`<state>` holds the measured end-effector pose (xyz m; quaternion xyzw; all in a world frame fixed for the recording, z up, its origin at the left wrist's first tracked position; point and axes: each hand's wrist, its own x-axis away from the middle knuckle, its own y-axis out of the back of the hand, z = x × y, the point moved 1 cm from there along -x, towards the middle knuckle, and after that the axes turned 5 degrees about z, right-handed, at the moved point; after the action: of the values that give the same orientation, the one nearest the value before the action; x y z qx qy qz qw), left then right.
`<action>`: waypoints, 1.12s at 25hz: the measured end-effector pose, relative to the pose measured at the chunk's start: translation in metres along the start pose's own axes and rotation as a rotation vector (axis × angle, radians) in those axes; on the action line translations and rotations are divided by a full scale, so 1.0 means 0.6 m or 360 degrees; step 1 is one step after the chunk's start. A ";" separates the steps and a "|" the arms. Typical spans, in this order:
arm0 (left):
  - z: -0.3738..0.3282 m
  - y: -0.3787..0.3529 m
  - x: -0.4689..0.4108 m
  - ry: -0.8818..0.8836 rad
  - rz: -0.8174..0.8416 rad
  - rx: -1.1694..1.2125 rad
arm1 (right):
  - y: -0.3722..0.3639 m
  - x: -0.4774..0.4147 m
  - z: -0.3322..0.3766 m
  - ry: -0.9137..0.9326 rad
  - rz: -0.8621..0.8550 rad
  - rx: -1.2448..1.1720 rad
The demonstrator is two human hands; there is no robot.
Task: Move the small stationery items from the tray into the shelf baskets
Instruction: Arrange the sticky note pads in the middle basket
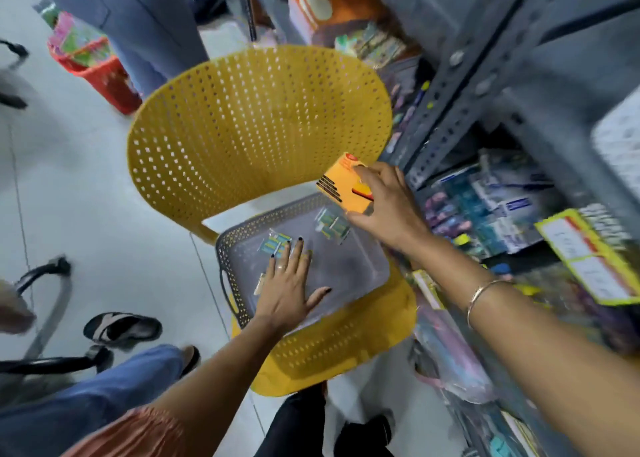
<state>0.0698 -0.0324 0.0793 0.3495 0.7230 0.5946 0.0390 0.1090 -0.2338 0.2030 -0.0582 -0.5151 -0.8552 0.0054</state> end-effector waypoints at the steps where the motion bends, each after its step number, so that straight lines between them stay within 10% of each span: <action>1: -0.016 0.037 -0.004 -0.0008 -0.0034 0.0005 | 0.050 0.008 0.015 -0.0010 -0.0036 -0.0012; 13: -0.443 0.342 0.064 -0.1154 -0.0824 0.0248 | 0.527 0.416 -0.028 -0.0475 -0.0668 0.0069; 22: -0.672 0.186 0.113 -0.1887 -0.0496 -0.0244 | 0.521 0.805 -0.205 -0.1340 -0.0685 0.0081; 28: -0.673 0.140 0.100 -0.1767 -0.0312 -0.0327 | 0.447 0.832 -0.269 -0.1408 -0.0482 -0.0114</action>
<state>-0.1274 -0.3312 0.2924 0.5351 0.5616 0.3828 0.5017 -0.3833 -0.4768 0.4168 -0.3414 -0.4406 -0.7567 -0.3416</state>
